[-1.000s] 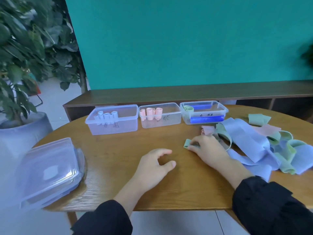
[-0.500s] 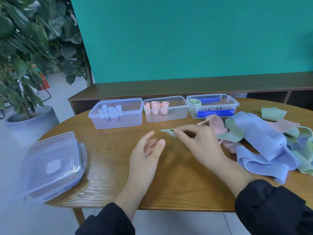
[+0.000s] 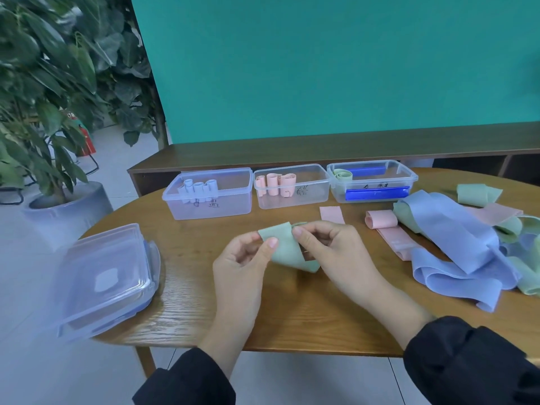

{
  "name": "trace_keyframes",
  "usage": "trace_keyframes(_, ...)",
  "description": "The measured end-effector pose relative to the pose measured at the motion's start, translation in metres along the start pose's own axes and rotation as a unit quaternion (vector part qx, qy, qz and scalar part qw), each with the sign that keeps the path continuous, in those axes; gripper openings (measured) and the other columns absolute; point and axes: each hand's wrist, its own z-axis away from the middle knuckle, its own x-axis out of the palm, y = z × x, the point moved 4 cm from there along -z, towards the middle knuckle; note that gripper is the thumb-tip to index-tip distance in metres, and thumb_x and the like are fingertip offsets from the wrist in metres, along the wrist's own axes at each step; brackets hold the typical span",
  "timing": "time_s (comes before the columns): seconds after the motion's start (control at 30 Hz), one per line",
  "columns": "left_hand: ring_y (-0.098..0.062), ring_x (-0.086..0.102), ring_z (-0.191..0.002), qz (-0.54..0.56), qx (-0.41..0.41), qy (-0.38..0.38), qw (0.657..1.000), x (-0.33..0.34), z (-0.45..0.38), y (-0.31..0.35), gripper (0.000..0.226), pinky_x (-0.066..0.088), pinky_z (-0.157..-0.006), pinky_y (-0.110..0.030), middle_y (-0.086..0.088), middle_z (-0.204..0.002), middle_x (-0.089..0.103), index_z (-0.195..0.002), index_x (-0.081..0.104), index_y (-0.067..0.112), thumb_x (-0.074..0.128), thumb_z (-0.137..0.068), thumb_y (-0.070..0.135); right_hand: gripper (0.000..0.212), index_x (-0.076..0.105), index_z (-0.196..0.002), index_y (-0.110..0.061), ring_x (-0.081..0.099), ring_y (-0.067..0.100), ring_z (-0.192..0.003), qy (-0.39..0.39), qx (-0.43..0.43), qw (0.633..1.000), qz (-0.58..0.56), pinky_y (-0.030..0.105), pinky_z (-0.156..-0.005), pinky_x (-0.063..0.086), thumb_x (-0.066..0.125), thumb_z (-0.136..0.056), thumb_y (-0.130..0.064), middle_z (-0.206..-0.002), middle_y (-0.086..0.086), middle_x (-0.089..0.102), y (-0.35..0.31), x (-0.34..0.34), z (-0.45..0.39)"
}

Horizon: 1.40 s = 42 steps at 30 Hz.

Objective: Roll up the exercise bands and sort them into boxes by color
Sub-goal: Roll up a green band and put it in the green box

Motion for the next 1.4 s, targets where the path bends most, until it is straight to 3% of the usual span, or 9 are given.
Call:
trace_keyframes(0.2, -0.001, 0.062, -0.062, -0.001, 0.003, 0.009, 1.000, -0.003, 0.000, 0.002, 0.011, 0.050, -0.060, -0.014, 0.004, -0.068, 0.070, -0.095, 0.072, 0.006, 0.078, -0.085, 0.007, 0.017, 0.078, -0.095, -0.018, 0.068, 0.025, -0.077, -0.012, 0.027, 1.000, 0.004, 0.045, -0.079, 0.058, 0.071, -0.093, -0.033, -0.088, 0.007, 0.076, 0.002, 0.002, 0.000)
trace_keyframes(0.33, -0.005, 0.061, -0.063, 0.002, 0.008, 0.019, 1.000, -0.005, -0.004, 0.008, 0.012, 0.049, -0.059, -0.015, -0.002, -0.073, 0.071, -0.095, 0.073, 0.005, 0.079, -0.086, 0.010, 0.016, 0.077, -0.095, -0.018, 0.066, 0.012, -0.075, -0.003, 0.047, 0.999, -0.003, 0.030, -0.068, 0.054, 0.080, -0.084, -0.030, -0.086, -0.001, 0.077, 0.000, 0.004, -0.001)
trace_keyframes(0.47, -0.007, 0.058, -0.060, 0.036, 0.017, 0.007, 0.999, 0.000, -0.006, 0.027, 0.009, 0.048, -0.058, -0.017, -0.001, -0.073, 0.071, -0.092, 0.073, 0.007, 0.078, -0.085, 0.010, 0.013, 0.076, -0.092, -0.009, 0.068, 0.010, -0.070, 0.008, 0.030, 0.998, -0.048, 0.021, -0.057, 0.053, 0.080, -0.083, -0.017, -0.081, 0.007, 0.077, -0.020, 0.005, -0.002)
trace_keyframes(0.6, -0.005, 0.066, -0.073, 0.042, 0.040, -0.033, 0.998, 0.005, -0.007, 0.052, 0.032, 0.051, -0.067, -0.017, 0.002, -0.088, 0.077, -0.101, 0.074, 0.011, 0.075, -0.078, 0.033, 0.016, 0.073, -0.096, 0.001, 0.065, 0.018, -0.063, 0.039, 0.008, 0.991, -0.129, 0.015, -0.038, 0.042, 0.077, -0.085, -0.011, -0.085, 0.017, 0.076, -0.046, 0.000, -0.001)
trace_keyframes(0.7, -0.009, 0.071, -0.088, 0.028, 0.021, -0.089, 0.995, 0.011, 0.001, 0.060, 0.041, 0.054, -0.074, -0.021, -0.001, -0.101, 0.079, -0.107, 0.074, 0.010, 0.071, -0.079, 0.041, 0.014, 0.072, -0.094, -0.002, 0.071, 0.024, -0.072, 0.052, -0.010, 0.982, -0.183, 0.025, -0.052, 0.054, 0.076, -0.087, -0.014, -0.088, 0.017, 0.077, -0.064, -0.001, -0.005)
trace_keyframes(0.8, -0.009, 0.072, -0.085, 0.006, 0.012, -0.132, 0.991, 0.016, 0.012, 0.070, 0.033, 0.054, -0.071, -0.020, -0.001, -0.097, 0.079, -0.103, 0.076, 0.012, 0.071, -0.082, 0.037, 0.025, 0.071, -0.101, 0.000, 0.073, 0.030, -0.084, 0.051, -0.032, 0.980, -0.188, 0.032, -0.065, 0.058, 0.075, -0.086, -0.019, -0.092, 0.017, 0.077, -0.081, -0.001, -0.009)
trace_keyframes(0.97, -0.026, 0.073, -0.074, -0.027, -0.017, -0.186, 0.982, 0.013, 0.026, 0.083, 0.028, 0.057, -0.065, -0.035, -0.010, -0.091, 0.077, -0.102, 0.074, 0.012, 0.073, -0.085, 0.035, 0.022, 0.069, -0.100, 0.001, 0.075, 0.027, -0.081, 0.063, -0.067, 0.977, -0.194, 0.031, -0.064, 0.059, 0.074, -0.088, -0.017, -0.090, 0.015, 0.078, -0.115, -0.008, -0.012)
trace_keyframes(1.23, -0.033, 0.071, -0.083, 0.003, -0.119, -0.343, 0.932, 0.011, 0.050, 0.074, 0.040, 0.057, -0.080, -0.044, -0.018, -0.097, 0.073, -0.126, 0.062, 0.010, 0.071, -0.088, 0.021, 0.021, 0.070, -0.099, 0.000, 0.076, 0.018, -0.078, 0.118, -0.058, 0.984, -0.122, 0.032, -0.066, 0.062, 0.075, -0.089, -0.018, -0.088, 0.007, 0.078, -0.125, -0.024, -0.032)
trace_keyframes(1.4, -0.035, 0.069, -0.083, -0.043, -0.132, -0.375, 0.917, -0.003, 0.055, 0.058, 0.038, 0.058, -0.079, -0.043, -0.019, -0.099, 0.071, -0.129, 0.056, 0.010, 0.070, -0.094, 0.011, 0.022, 0.071, -0.101, -0.006, 0.075, 0.013, -0.081, 0.130, -0.023, 0.989, -0.066, 0.030, -0.065, 0.062, 0.075, -0.090, -0.025, -0.090, -0.001, 0.078, -0.101, -0.031, -0.048)
